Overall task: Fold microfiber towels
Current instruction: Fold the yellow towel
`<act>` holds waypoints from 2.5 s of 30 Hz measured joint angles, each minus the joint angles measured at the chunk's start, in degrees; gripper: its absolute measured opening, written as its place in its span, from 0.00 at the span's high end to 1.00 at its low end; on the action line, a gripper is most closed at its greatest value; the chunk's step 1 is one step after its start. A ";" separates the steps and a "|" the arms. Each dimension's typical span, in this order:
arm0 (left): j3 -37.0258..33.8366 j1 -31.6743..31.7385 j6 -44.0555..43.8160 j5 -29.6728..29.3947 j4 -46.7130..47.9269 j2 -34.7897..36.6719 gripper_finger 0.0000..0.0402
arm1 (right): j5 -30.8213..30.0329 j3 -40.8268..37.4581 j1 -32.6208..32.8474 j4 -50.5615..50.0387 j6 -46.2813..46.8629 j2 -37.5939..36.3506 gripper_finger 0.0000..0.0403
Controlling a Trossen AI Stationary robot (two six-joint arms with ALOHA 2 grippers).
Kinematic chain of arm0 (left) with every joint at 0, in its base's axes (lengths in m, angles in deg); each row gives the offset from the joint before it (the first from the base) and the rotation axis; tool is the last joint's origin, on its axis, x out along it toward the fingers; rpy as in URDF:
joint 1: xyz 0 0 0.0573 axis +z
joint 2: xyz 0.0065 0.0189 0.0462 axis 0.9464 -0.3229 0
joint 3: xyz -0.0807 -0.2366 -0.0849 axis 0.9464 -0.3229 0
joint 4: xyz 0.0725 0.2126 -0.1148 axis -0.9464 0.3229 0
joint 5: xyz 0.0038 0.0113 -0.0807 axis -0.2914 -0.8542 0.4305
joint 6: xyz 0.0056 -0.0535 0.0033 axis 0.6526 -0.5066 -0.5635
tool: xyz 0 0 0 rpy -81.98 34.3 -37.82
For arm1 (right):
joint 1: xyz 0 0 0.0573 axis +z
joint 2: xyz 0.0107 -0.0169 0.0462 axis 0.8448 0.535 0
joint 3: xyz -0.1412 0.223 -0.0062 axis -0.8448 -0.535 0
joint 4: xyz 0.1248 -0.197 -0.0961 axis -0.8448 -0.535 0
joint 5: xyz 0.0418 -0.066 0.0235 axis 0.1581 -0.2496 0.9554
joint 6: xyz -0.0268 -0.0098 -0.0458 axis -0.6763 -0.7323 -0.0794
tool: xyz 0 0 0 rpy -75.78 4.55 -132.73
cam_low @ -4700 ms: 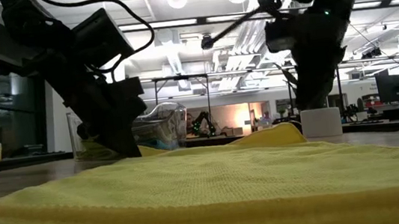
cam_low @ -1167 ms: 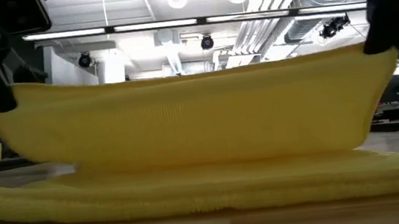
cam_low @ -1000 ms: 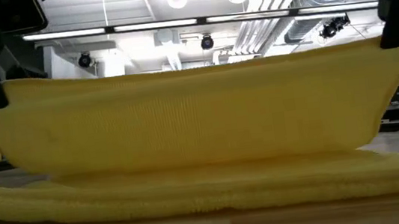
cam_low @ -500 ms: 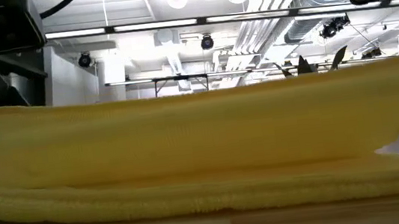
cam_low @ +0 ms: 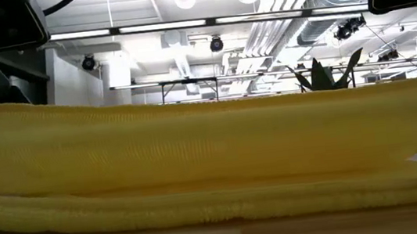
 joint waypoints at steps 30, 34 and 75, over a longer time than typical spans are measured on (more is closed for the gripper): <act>-0.02 1.47 5.41 11.03 -10.16 0.00 0.62 | 10.27 0.00 -5.01 -0.91 -10.41 -3.62 0.52; -0.02 3.26 8.47 13.58 -10.07 0.58 0.61 | 10.20 0.00 -5.31 -0.58 -16.01 -4.56 0.52; 3.23 7.23 11.95 19.71 -31.57 -18.39 1.00 | 15.37 0.00 -6.91 4.34 -28.22 3.21 1.00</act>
